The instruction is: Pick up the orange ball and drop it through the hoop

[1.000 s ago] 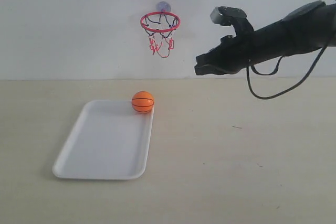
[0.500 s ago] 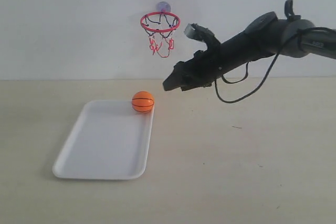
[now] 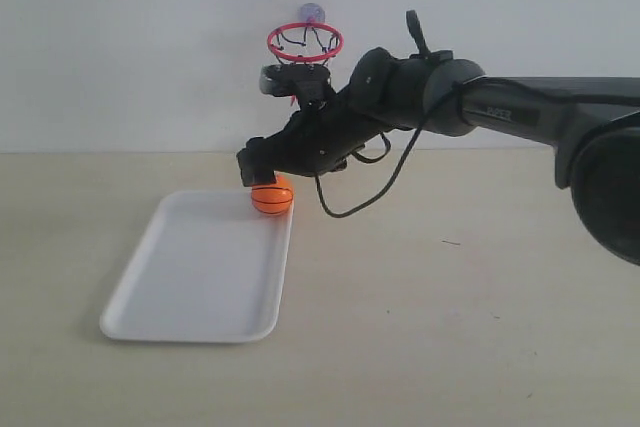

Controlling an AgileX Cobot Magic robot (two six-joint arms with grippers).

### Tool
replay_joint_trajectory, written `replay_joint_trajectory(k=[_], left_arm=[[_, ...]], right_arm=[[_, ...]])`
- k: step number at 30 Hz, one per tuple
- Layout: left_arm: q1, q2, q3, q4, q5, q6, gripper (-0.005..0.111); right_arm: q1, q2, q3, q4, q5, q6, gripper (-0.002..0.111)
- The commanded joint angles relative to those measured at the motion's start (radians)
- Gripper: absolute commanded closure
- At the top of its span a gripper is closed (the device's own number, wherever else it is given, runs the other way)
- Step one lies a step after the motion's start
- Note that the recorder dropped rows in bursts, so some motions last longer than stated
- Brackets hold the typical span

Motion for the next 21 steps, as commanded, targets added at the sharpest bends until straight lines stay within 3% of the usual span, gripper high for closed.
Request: replay_joint_trajectory(k=[1, 21], left_arm=[[0.003, -0.002, 0.004, -0.003, -0.008, -0.007, 0.103], [0.003, -0.002, 0.004, -0.003, -0.008, -0.007, 0.103]], right_arm=[[-0.002, -0.004, -0.005, -0.041, -0.027, 0.047, 0.029], [-0.002, 0.052, -0.005, -0.060, -0.120, -0.043, 0.029]])
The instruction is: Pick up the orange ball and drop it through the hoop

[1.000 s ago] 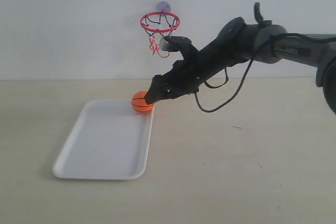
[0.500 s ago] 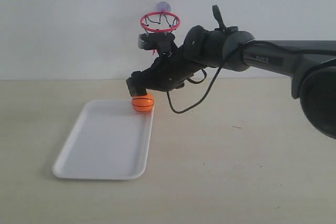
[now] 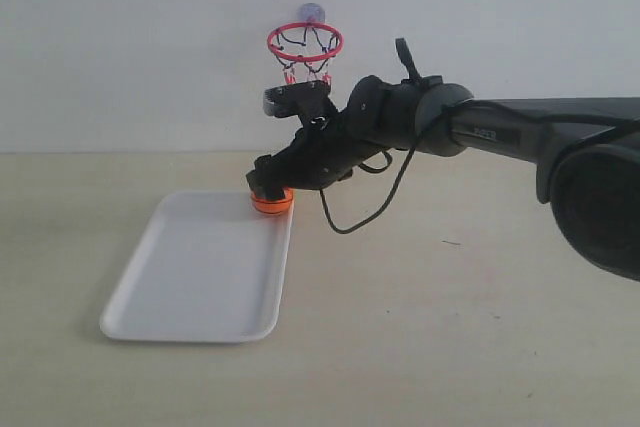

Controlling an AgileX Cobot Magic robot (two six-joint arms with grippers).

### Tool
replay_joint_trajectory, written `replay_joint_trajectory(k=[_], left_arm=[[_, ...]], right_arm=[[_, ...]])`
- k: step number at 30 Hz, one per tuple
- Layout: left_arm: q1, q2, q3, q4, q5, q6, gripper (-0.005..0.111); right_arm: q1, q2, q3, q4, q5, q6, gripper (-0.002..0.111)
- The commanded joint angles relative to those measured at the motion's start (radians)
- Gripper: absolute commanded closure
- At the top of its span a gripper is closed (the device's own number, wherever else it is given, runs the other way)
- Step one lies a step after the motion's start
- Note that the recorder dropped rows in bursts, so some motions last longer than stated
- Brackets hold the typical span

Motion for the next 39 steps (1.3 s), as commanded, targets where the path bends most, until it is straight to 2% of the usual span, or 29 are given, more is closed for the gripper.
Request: replay_joint_trajectory(k=[1, 9, 14, 16, 24, 30, 35, 39], left_arm=[[0.003, -0.002, 0.004, -0.003, -0.008, -0.007, 0.103], [0.003, -0.002, 0.004, -0.003, -0.008, -0.007, 0.103], [0.003, -0.002, 0.004, -0.003, -0.008, -0.007, 0.103], [0.003, -0.002, 0.004, -0.003, -0.008, -0.007, 0.103], [0.003, -0.002, 0.004, -0.003, -0.008, -0.007, 0.103], [0.003, -0.002, 0.004, -0.003, -0.008, -0.007, 0.103], [0.003, -0.002, 0.004, -0.003, -0.008, -0.007, 0.103], [0.003, -0.002, 0.004, -0.003, -0.008, -0.007, 0.103]], right_arm=[[-0.002, -0.002, -0.004, 0.013, -0.034, -0.010, 0.029], [0.001, 0.007, -0.004, 0.056, -0.036, -0.059, 0.029], [0.001, 0.009, -0.004, 0.056, -0.025, -0.142, 0.044], [0.001, 0.011, -0.004, 0.060, -0.034, -0.142, 0.046], [0.001, 0.011, -0.004, 0.060, 0.007, -0.186, 0.046], [-0.006, 0.006, -0.004, 0.037, 0.146, -0.219, 0.033], [-0.005, -0.013, -0.004, -0.017, 0.282, -0.273, 0.033], [-0.005, -0.034, -0.006, -0.082, 0.315, -0.296, 0.033]])
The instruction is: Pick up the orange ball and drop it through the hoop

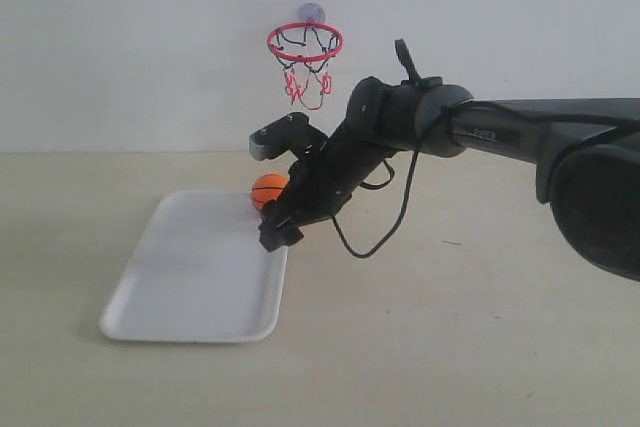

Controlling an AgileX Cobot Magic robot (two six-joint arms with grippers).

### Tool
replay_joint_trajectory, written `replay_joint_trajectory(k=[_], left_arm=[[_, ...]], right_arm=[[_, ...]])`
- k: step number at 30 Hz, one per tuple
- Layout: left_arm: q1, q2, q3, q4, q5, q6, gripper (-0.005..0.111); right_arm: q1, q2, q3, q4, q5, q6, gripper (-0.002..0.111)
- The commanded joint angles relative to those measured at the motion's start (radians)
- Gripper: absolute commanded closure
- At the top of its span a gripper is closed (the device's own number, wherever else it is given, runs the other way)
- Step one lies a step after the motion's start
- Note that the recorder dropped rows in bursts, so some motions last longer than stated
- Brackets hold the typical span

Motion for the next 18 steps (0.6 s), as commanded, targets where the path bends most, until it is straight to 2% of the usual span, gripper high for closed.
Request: replay_joint_trajectory(k=[1, 6, 12, 18], left_arm=[[0.003, -0.002, 0.004, -0.003, -0.008, -0.007, 0.103], [0.003, -0.002, 0.004, -0.003, -0.008, -0.007, 0.103], [0.003, -0.002, 0.004, -0.003, -0.008, -0.007, 0.103], [0.003, -0.002, 0.004, -0.003, -0.008, -0.007, 0.103]], right_arm=[[-0.010, -0.041, -0.006, -0.089, 0.038, -0.034, 0.033], [-0.054, -0.041, -0.006, -0.081, -0.008, -0.089, 0.033], [-0.106, -0.041, -0.006, 0.182, -0.089, -0.202, 0.053], [-0.106, -0.041, -0.006, 0.204, -0.199, -0.211, 0.053]])
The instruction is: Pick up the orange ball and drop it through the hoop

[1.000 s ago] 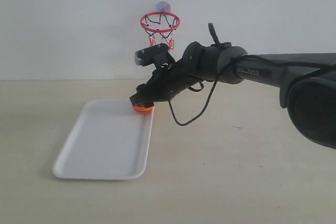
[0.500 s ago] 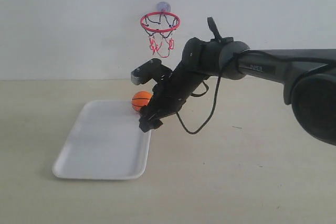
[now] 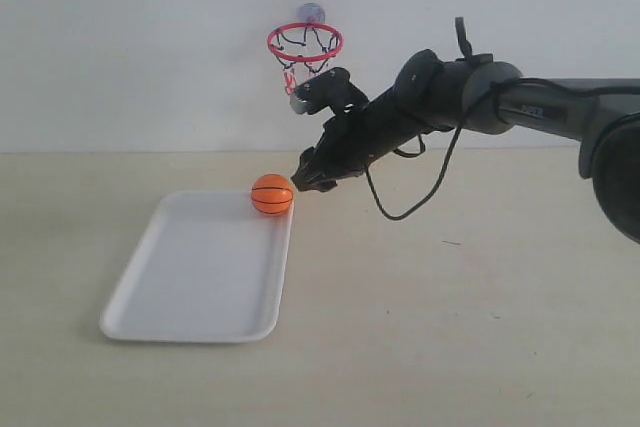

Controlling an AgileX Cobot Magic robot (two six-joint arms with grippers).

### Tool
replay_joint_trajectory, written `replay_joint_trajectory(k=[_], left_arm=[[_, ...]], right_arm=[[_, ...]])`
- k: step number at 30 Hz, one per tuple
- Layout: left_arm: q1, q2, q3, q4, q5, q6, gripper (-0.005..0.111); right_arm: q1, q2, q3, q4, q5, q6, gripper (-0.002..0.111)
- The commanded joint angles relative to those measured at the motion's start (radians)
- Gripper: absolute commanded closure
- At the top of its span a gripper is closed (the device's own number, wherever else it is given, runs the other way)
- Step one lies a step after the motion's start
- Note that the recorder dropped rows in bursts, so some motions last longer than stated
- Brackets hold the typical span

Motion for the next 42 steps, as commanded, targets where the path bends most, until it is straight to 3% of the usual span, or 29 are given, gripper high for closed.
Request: replay_joint_trajectory(k=[1, 15, 21, 30, 34, 42], left_arm=[[0.003, -0.002, 0.004, -0.003, -0.008, -0.007, 0.103], [0.003, -0.002, 0.004, -0.003, -0.008, -0.007, 0.103], [0.003, -0.002, 0.004, -0.003, -0.008, -0.007, 0.103], [0.003, -0.002, 0.004, -0.003, -0.008, -0.007, 0.103], [0.003, -0.002, 0.004, -0.003, -0.008, -0.007, 0.103], [0.003, -0.002, 0.004, -0.003, -0.008, -0.007, 0.103]], right_arm=[[-0.003, -0.017, -0.005, 0.025, -0.069, -0.015, 0.053], [-0.003, 0.072, -0.005, 0.020, -0.172, -0.033, 0.052], [-0.005, 0.074, -0.005, 0.035, -0.195, 0.028, 0.032], [-0.023, 0.074, -0.005, 0.171, -0.194, 0.033, 0.033], [-0.023, 0.074, -0.005, 0.322, -0.115, -0.081, 0.046], [-0.023, 0.074, -0.005, 0.379, -0.115, -0.046, 0.046]])
